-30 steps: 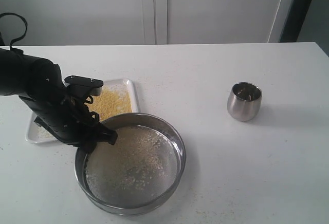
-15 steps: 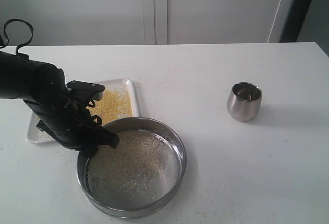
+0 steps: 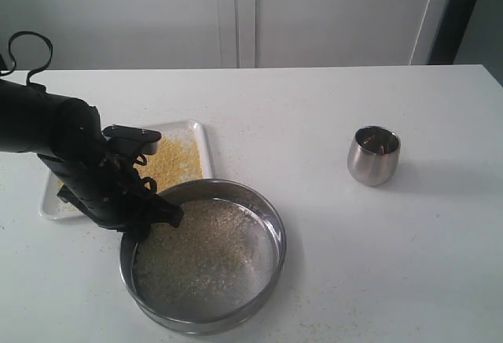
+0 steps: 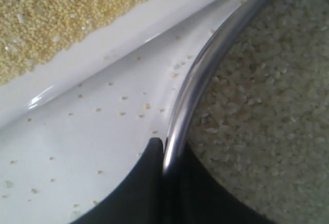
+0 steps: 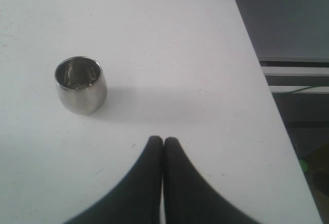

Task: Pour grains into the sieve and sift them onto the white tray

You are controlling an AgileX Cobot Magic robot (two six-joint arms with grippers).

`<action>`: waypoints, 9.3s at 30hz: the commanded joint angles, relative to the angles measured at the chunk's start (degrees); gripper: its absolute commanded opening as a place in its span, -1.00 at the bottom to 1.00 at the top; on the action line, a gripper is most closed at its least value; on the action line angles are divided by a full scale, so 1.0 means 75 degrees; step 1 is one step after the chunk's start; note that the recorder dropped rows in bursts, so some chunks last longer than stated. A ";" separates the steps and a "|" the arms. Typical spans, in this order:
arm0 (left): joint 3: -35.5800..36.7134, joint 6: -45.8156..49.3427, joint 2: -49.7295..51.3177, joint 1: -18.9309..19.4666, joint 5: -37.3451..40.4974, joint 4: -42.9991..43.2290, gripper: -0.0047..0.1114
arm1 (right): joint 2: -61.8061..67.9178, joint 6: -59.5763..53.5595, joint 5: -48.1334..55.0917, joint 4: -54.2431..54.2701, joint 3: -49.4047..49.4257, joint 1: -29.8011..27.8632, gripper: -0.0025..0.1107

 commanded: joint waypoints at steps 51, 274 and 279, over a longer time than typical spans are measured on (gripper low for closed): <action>-0.0040 -0.0048 -0.1950 -0.0025 0.1854 0.0122 -0.92 | -0.0009 0.0039 -0.0070 0.0012 0.0023 -0.0040 -0.96; 0.7785 0.1540 -1.3668 0.3914 -0.0294 0.0457 -0.92 | -0.1546 0.0184 -0.0119 0.0358 0.0545 -0.0040 -0.96; 0.7785 0.1540 -1.3668 0.3914 -0.0294 0.0457 -0.92 | -0.2513 0.0184 -0.0104 0.0978 0.1064 -0.0040 -0.96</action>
